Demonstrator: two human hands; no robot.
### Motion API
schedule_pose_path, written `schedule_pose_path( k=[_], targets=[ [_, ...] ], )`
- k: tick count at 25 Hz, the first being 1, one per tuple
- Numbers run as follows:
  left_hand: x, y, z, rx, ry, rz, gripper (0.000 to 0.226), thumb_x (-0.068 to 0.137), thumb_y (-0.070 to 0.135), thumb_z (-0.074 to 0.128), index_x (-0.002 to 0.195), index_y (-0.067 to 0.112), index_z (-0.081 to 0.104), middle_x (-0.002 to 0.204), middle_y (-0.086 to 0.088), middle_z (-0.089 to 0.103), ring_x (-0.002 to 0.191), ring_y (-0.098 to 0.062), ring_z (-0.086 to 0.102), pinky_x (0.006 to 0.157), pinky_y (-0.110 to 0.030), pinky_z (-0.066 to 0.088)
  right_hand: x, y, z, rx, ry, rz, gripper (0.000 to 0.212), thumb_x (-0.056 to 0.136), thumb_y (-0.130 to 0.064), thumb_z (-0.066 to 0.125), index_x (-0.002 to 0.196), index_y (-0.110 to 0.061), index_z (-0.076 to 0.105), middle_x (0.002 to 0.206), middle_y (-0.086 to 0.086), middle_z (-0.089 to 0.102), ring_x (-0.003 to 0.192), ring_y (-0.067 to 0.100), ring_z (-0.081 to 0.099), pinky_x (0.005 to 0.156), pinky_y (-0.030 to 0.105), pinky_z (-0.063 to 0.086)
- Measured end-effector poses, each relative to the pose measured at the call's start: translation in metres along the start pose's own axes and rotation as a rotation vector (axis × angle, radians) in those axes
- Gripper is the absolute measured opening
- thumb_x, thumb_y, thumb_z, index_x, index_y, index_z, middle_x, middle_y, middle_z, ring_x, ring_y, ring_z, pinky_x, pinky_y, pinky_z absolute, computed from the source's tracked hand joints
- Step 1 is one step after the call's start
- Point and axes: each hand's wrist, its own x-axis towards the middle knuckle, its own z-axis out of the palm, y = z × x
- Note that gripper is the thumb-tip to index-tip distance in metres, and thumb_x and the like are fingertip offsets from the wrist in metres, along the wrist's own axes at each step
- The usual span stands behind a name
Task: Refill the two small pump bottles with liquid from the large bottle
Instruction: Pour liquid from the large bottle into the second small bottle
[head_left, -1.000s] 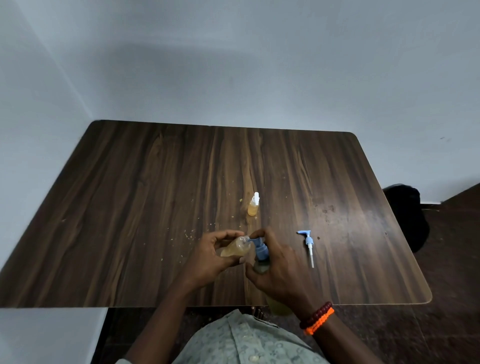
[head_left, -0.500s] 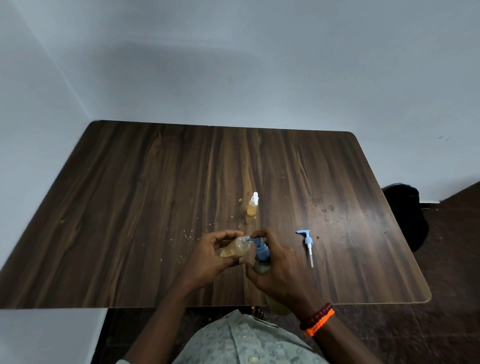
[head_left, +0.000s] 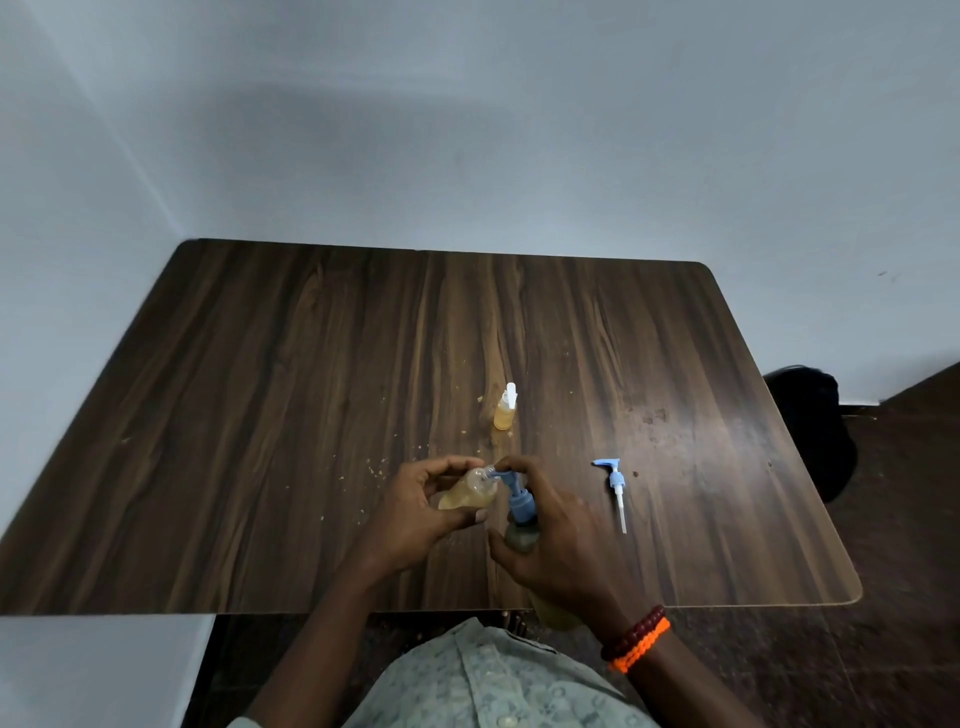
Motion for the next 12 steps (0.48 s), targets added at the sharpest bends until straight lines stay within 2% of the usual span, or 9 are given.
schedule_pose_path(
  k=[3,6,8,12],
  targets=[
    [0.0001,0.0020,-0.0013,-0.002,0.009,0.001,0.053,0.073,0.007,0.093,0.121,0.022,0.075,0.118,0.008,0.079,0.114,-0.008,0.072,0.103,-0.044,0.060,-0.0029,0.0007,-0.0001,-0.015,-0.006,-0.011,0.066,0.085,-0.046,0.074,0.137,-0.049,0.033,0.084,-0.019,0.057,0.071,0.007,0.064,0.066,0.031,0.059],
    [-0.0013,0.0014,0.0009,0.008,-0.008,-0.011,0.053,0.072,0.008,0.094,0.119,0.026,0.076,0.117,0.010,0.079,0.114,-0.006,0.072,0.103,-0.043,0.060,0.0004,0.0023,0.0025,0.025,0.010,0.028,0.051,0.082,-0.051,0.069,0.123,-0.046,0.040,0.079,-0.009,0.063,0.067,0.011,0.065,0.062,0.040,0.059],
    [-0.0023,0.0009,0.0017,0.008,-0.012,-0.009,0.054,0.072,0.008,0.094,0.119,0.027,0.076,0.117,0.011,0.079,0.114,-0.007,0.072,0.103,-0.044,0.060,0.0022,0.0027,0.0033,0.061,0.009,0.030,0.045,0.083,-0.048,0.070,0.118,-0.044,0.042,0.077,-0.007,0.065,0.065,0.011,0.065,0.059,0.041,0.058],
    [-0.0014,0.0030,-0.0007,0.012,0.009,0.002,0.053,0.073,0.006,0.092,0.121,0.023,0.075,0.118,0.008,0.078,0.113,-0.006,0.072,0.103,-0.041,0.060,-0.0021,0.0026,0.0011,0.018,-0.034,0.001,0.062,0.085,-0.047,0.073,0.135,-0.048,0.036,0.088,-0.014,0.062,0.070,0.008,0.064,0.064,0.031,0.059]
  ],
)
